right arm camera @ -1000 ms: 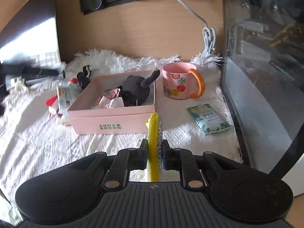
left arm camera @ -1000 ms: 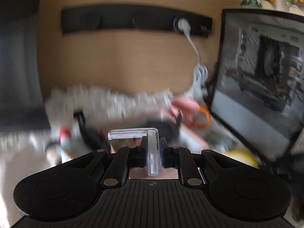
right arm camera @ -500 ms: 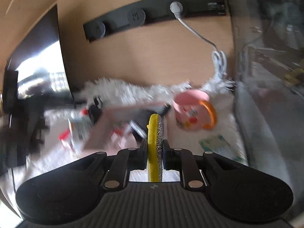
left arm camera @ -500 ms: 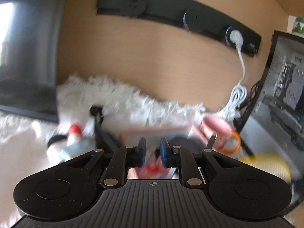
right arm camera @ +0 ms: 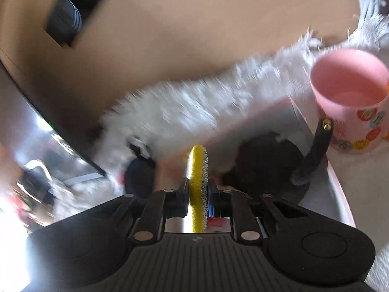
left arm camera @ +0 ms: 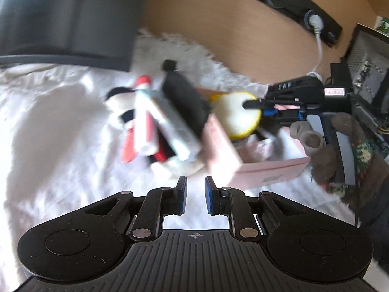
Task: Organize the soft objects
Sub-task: 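Carry the stand and sponge over the pink box and release both inside, then grasp the black strapped pouch by its strap with the right gripper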
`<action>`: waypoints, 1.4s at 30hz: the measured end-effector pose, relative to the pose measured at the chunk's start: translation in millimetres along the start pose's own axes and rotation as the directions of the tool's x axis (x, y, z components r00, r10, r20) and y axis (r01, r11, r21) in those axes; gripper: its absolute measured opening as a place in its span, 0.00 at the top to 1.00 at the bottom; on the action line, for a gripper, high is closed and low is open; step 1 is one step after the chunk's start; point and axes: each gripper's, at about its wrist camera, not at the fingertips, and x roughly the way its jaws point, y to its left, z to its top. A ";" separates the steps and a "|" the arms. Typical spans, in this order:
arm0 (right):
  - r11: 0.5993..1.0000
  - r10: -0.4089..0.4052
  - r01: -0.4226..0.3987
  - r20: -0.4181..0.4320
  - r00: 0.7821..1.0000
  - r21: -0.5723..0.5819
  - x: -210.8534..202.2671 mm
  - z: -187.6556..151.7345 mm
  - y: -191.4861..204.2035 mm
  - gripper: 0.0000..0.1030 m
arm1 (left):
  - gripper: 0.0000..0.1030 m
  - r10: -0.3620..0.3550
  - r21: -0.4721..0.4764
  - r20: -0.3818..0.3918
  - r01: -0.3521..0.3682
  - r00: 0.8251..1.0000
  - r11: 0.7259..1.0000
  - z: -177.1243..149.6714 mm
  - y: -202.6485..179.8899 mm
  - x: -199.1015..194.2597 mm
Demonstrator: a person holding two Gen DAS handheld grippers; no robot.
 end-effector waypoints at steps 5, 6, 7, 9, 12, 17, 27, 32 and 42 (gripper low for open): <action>0.980 -0.152 0.141 -0.074 0.986 -0.138 29.3 -2.9 7.0 0.58 | 0.83 0.026 -0.087 -0.022 -0.028 0.999 0.996 -9.0 35.9 0.3; 0.969 -0.181 0.166 -0.070 0.981 -0.184 27.3 -2.9 11.7 0.50 | 0.83 0.028 -0.101 -0.028 -0.030 0.999 0.994 -9.8 41.4 1.0; 0.948 -0.214 0.196 -0.048 0.976 -0.251 22.9 -3.7 20.9 0.48 | 0.83 0.027 -0.110 -0.034 -0.031 0.999 0.993 -9.7 46.2 1.9; 0.889 -0.265 0.258 0.034 0.964 -0.377 10.4 -8.8 41.1 0.48 | 0.83 0.020 -0.118 -0.041 -0.025 0.999 0.993 -8.4 53.1 3.3; 0.766 -0.255 0.269 0.107 0.961 -0.583 6.4 -27.2 84.1 0.48 | 0.83 0.000 -0.118 -0.043 -0.005 0.999 0.993 -2.4 59.2 9.7; 0.619 -0.254 0.238 0.095 0.962 -0.749 54.3 -57.3 140.0 0.49 | 0.83 -0.030 -0.098 -0.067 0.023 0.997 0.995 8.0 62.9 19.5; 0.531 -0.374 0.309 0.108 0.921 -0.789 124.5 -72.1 164.6 0.73 | 0.83 -0.080 -0.076 -0.111 0.072 0.991 0.995 9.3 66.0 21.5; 0.624 -0.375 0.306 0.069 0.925 -0.719 106.1 -84.1 177.8 0.73 | 0.83 -0.072 -0.100 -0.122 0.060 0.990 0.993 14.8 75.6 23.5; 0.648 -0.187 0.243 0.158 0.969 -0.722 32.7 -98.2 209.0 0.82 | 0.83 0.031 -0.077 -0.109 -0.040 0.994 0.996 43.3 89.8 27.6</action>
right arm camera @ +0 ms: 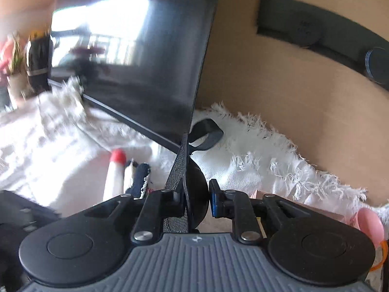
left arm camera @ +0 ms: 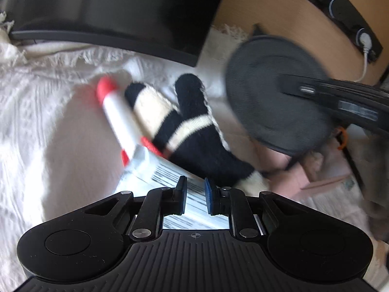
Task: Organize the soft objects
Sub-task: 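Grasp the black strapped pouch by its strap with the right gripper, then move the black pouch with the right gripper while the left grasps the striped sock plush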
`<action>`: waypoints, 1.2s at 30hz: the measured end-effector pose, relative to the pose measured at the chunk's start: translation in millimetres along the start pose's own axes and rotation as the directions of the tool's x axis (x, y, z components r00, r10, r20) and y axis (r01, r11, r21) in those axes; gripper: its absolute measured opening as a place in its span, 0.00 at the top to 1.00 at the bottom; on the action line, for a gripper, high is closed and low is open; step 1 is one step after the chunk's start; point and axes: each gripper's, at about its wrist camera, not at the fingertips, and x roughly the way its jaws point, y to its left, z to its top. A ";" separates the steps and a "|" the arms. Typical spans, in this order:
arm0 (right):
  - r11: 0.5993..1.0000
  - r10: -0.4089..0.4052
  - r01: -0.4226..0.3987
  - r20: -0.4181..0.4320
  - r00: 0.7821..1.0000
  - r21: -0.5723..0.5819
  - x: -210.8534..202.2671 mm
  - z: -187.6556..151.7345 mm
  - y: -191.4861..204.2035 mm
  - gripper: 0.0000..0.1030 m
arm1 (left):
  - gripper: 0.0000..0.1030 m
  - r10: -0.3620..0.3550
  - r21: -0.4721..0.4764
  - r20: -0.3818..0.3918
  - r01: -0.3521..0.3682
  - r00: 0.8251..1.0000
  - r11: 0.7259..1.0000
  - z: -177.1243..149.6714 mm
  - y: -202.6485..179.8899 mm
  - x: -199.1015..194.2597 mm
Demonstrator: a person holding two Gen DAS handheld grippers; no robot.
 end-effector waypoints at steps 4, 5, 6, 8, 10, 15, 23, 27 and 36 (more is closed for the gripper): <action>0.992 0.073 -0.073 -0.003 0.997 0.099 -29.0 -7.6 -14.2 0.82 | 0.83 -0.015 0.014 0.000 0.015 1.000 1.000 11.1 7.8 5.6; 0.986 0.100 -0.096 -0.025 0.995 0.135 -34.8 -15.5 -15.9 0.82 | 0.83 -0.027 0.015 0.001 0.027 1.000 1.000 14.3 10.5 7.8; 0.981 0.115 -0.107 -0.046 0.992 0.163 -38.7 -22.5 -16.0 0.82 | 0.83 -0.039 0.014 0.000 0.039 0.999 0.999 16.5 12.6 9.6; 0.974 0.123 -0.100 -0.102 0.987 0.205 -45.0 -42.0 -14.7 0.82 | 0.83 -0.042 0.010 0.013 0.042 0.999 0.999 17.8 14.1 10.9; 0.971 0.111 -0.076 -0.149 0.983 0.225 -50.1 -60.7 -14.5 0.82 | 0.83 -0.002 -0.013 0.048 0.003 0.999 1.000 13.5 13.1 7.0; 0.972 0.129 -0.086 -0.194 0.973 0.217 -63.3 -103.3 -31.9 0.82 | 0.83 0.017 -0.085 0.136 -0.005 0.991 0.996 -14.4 2.2 -21.6; 0.956 0.163 -0.099 -0.219 0.962 0.278 -91.9 -157.9 -61.2 0.82 | 0.83 0.061 -0.102 0.148 -0.046 0.987 0.994 -41.1 -11.7 -24.6; 0.939 0.130 -0.043 -0.234 0.964 0.342 -119.2 -183.2 -88.0 0.82 | 0.83 0.139 -0.175 0.145 -0.113 0.980 0.978 -59.7 -15.6 -37.3; 0.928 -0.105 0.180 -0.233 0.967 0.327 -155.8 -221.1 -132.7 0.39 | 0.83 0.211 -0.217 0.141 -0.178 0.967 0.960 -43.2 -15.0 -30.6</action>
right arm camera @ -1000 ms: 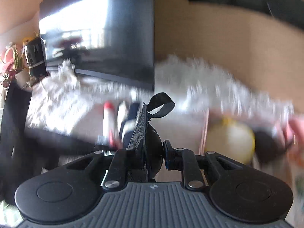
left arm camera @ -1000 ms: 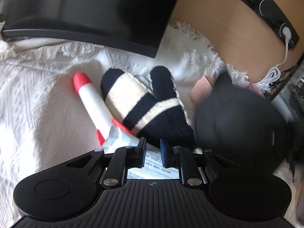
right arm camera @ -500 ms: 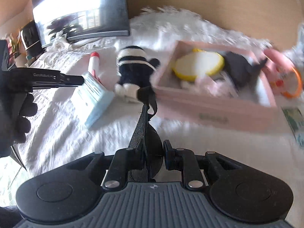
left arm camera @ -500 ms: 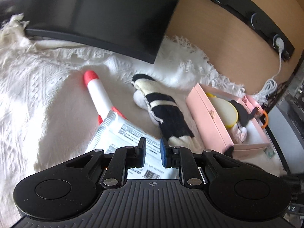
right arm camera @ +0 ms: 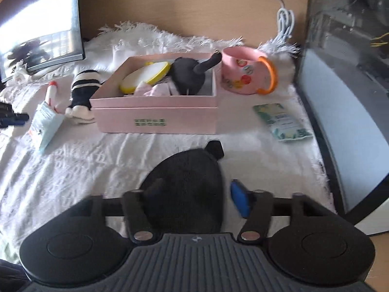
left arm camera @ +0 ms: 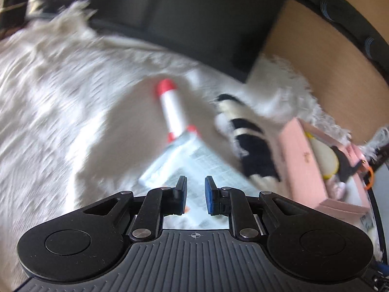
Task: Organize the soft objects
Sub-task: 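Move the black pouch with the right gripper while the left grasps the striped sock plush, then lift the striped sock plush with the left gripper while the right holds the black pouch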
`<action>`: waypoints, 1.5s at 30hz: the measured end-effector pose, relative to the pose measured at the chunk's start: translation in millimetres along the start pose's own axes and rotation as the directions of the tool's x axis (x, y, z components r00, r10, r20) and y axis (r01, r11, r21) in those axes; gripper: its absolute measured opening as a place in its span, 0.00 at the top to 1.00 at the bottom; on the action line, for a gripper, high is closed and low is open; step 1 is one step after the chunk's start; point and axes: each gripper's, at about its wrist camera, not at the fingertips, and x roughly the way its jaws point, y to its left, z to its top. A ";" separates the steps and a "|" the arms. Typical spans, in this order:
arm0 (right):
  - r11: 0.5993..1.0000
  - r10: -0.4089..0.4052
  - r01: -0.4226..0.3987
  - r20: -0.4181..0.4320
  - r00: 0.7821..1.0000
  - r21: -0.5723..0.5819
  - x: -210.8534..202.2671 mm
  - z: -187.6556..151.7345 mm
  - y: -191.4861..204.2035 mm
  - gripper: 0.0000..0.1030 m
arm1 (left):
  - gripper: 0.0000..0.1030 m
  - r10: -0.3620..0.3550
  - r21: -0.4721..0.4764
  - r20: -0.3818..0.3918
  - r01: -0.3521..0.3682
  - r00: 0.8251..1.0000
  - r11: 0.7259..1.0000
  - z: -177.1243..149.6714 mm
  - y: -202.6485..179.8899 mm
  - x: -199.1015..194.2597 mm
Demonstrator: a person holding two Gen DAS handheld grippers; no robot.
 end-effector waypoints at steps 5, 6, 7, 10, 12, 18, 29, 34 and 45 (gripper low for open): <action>0.999 -0.040 0.041 0.035 0.999 -0.022 7.5 -8.3 0.1 0.35 | 0.83 -0.072 0.170 0.028 0.066 0.997 0.983 11.6 -51.4 6.0; 0.998 -0.055 0.056 0.043 0.998 -0.023 10.2 -10.1 0.9 0.34 | 0.83 -0.081 0.201 0.029 0.074 0.996 0.977 13.1 -61.2 10.0; 0.998 -0.065 0.066 0.050 0.997 -0.024 13.0 -11.5 2.4 0.33 | 0.83 -0.091 0.220 0.021 0.084 0.996 0.972 15.7 -69.6 16.6; 0.996 -0.087 0.088 0.059 0.994 -0.014 23.1 -19.5 1.8 0.26 | 0.83 -0.084 0.184 -0.023 0.086 0.996 0.979 24.6 -83.2 42.0; 0.996 -0.089 0.089 0.075 0.993 0.004 27.8 -23.8 -1.3 0.21 | 0.83 -0.074 0.121 -0.033 0.078 0.997 0.990 32.7 -83.3 56.2; 0.990 -0.094 0.078 0.133 0.987 0.120 32.5 -39.1 -15.1 0.11 | 0.83 -0.091 0.051 -0.066 0.094 0.994 0.994 47.2 -74.8 82.4; 0.985 -0.050 0.031 0.104 0.993 0.171 39.5 -39.6 -24.0 0.00 | 0.82 -0.111 0.292 -0.216 0.173 0.970 0.941 18.6 -113.0 118.8; 0.986 -0.044 0.027 0.101 0.994 0.164 40.4 -39.7 -23.7 0.00 | 0.80 -0.104 0.340 -0.211 0.173 0.972 0.924 18.6 -112.4 116.5; 0.987 -0.045 0.029 0.098 0.994 0.157 41.1 -39.5 -22.9 0.00 | 0.78 0.016 0.156 -0.017 -0.013 1.000 0.988 43.1 -67.2 100.8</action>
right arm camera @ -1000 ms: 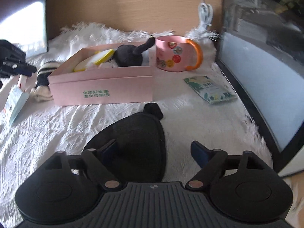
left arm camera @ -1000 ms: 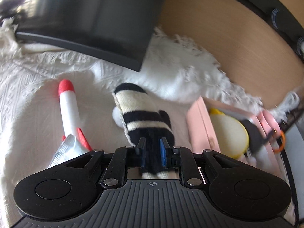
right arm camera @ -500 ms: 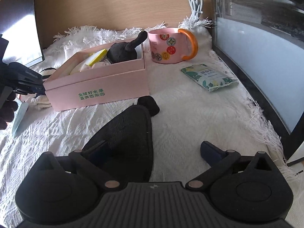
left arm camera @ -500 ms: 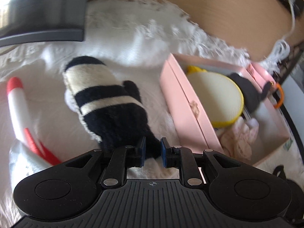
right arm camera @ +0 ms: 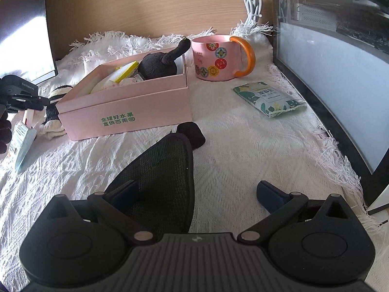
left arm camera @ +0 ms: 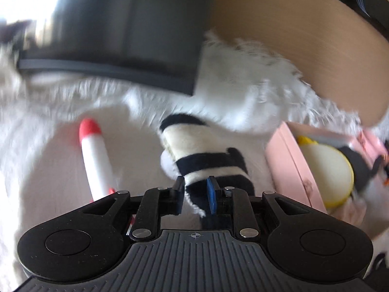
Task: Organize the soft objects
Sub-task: 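Lift the striped sock plush with the left gripper while the right holds the black pouch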
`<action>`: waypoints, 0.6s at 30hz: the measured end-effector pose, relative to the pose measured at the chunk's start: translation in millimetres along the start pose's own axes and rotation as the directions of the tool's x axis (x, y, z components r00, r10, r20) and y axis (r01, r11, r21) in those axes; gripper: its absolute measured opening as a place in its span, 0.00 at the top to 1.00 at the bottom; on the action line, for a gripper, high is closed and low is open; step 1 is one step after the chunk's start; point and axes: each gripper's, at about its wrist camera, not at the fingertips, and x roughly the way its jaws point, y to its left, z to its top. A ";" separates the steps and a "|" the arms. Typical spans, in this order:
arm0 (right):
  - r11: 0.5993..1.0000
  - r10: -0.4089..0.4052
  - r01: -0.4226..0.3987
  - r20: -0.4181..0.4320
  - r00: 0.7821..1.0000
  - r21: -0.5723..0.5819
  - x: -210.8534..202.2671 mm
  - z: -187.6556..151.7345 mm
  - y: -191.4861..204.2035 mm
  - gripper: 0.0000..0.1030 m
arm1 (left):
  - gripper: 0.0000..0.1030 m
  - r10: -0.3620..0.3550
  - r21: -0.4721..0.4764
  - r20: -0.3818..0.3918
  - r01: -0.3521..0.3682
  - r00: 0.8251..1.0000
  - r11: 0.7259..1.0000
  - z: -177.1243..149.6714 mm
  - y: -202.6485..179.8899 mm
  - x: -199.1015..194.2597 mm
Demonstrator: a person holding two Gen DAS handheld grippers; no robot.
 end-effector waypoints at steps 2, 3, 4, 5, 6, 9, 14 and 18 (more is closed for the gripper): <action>1.000 0.000 0.000 0.000 1.000 0.000 0.0 0.0 0.0 0.00 | 0.76 -0.062 -0.039 -0.022 0.061 0.998 0.997 1.1 7.8 7.4; 1.000 0.000 0.000 0.000 1.000 0.000 0.1 0.0 0.1 0.00 | 0.73 -0.095 -0.047 -0.033 0.093 0.995 0.995 1.5 10.2 11.1; 1.000 0.000 0.000 0.000 1.000 0.000 0.1 0.0 0.0 0.00 | 0.66 -0.115 -0.040 -0.039 0.113 0.993 0.993 2.2 11.4 14.4; 1.000 -0.001 0.001 0.000 1.000 -0.001 0.1 0.0 -0.1 0.00 | 0.60 -0.127 -0.027 -0.045 0.126 0.991 0.992 2.8 11.5 17.3; 1.000 -0.001 0.001 0.000 1.000 -0.002 0.2 0.0 -0.1 0.00 | 0.52 -0.136 -0.014 -0.054 0.136 0.989 0.991 3.8 10.1 21.2; 1.000 -0.003 0.003 -0.001 1.000 -0.005 0.7 0.5 0.0 0.00 | 0.45 -0.126 0.006 -0.080 0.126 0.989 0.992 6.9 4.9 33.4; 1.000 -0.006 0.006 -0.003 1.000 -0.010 1.3 0.8 0.7 0.00 | 0.41 -0.122 -0.004 -0.077 0.122 0.990 0.993 10.2 0.7 44.6; 1.000 -0.004 0.004 -0.008 1.000 -0.017 1.8 1.8 0.3 0.00 | 0.35 -0.114 -0.022 -0.092 0.112 0.989 0.993 20.4 -4.9 52.3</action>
